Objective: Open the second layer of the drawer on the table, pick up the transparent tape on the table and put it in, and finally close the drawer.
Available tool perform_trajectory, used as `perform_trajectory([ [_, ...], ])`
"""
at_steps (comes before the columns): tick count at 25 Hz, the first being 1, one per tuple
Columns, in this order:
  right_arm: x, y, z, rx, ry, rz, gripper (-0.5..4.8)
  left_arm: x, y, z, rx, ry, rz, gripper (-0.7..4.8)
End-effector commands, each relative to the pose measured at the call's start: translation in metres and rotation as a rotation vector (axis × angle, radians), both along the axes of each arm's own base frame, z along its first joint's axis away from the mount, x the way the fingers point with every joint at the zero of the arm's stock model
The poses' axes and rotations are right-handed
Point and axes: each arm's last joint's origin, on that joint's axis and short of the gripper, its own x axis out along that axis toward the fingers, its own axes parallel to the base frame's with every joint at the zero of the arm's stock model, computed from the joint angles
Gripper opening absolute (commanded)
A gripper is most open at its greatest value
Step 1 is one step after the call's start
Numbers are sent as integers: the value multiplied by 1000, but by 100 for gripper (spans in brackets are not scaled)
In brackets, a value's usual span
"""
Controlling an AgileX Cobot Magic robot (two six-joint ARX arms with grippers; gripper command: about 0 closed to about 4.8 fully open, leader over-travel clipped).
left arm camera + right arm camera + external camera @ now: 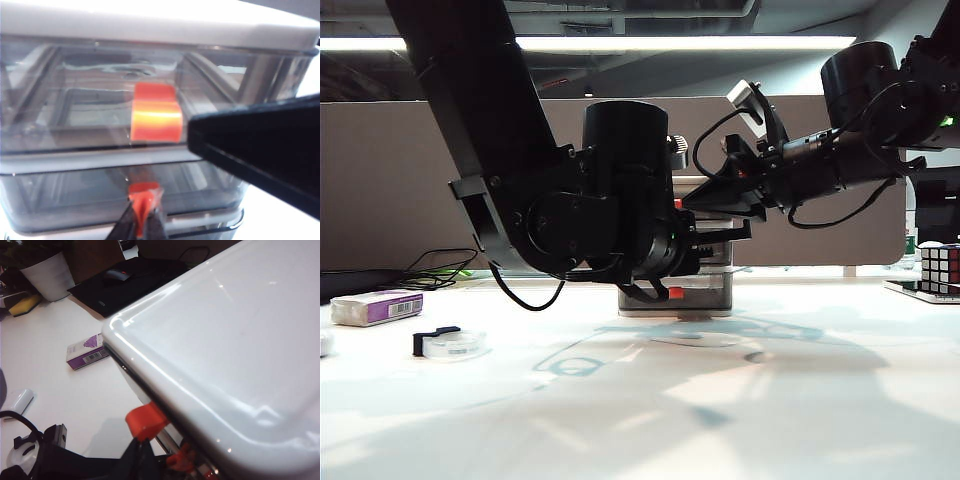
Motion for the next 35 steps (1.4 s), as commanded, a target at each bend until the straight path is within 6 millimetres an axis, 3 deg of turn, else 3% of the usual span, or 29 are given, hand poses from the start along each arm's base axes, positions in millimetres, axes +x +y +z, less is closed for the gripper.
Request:
perform_trajectory([
  [1,1,1,6,8,-40,2,-5,0,0,2,4,-9,4,-5],
  [15,4,0,9,-5,-61,-80,-5,-9,-7,6,17,-9,-24,-5],
  [27,8,4,13,-10,-69,-115,-5,-37,9,8,38,24,-25,-5],
  [35,6,11,12,-11,-61,-97,-5,-71,8,-1,48,69,-41,-5],
])
